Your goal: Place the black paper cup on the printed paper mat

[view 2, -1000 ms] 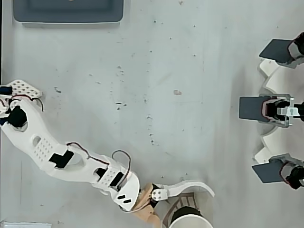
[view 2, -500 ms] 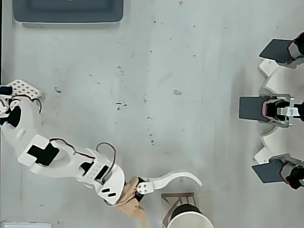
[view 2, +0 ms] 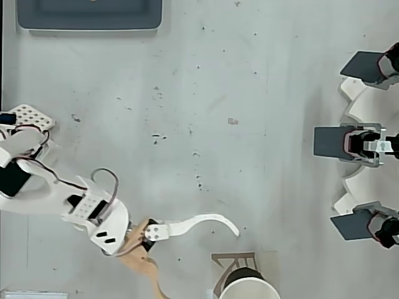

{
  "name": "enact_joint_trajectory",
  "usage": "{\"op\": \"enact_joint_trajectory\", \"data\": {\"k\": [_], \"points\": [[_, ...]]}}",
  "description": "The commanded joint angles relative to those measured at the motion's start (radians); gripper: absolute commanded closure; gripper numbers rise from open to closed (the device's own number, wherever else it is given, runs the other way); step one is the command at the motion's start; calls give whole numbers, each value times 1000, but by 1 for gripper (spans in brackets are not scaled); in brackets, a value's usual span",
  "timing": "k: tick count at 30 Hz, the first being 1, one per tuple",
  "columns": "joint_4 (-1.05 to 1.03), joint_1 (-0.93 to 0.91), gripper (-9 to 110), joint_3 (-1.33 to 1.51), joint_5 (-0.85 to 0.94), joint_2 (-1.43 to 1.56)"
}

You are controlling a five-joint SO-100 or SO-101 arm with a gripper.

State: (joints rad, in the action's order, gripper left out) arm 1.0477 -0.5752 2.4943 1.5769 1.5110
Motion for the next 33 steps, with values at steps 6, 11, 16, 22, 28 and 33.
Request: {"op": "enact_joint_trajectory", "data": {"k": [6,11,16,22,28,33], "points": [[61,6,65,210,-12,316],[74,81,71,302,-3,463],[74,209,74,370,25,561],[69,327,76,399,60,600],[55,471,77,408,74,606],[21,545,78,377,71,581]]}}
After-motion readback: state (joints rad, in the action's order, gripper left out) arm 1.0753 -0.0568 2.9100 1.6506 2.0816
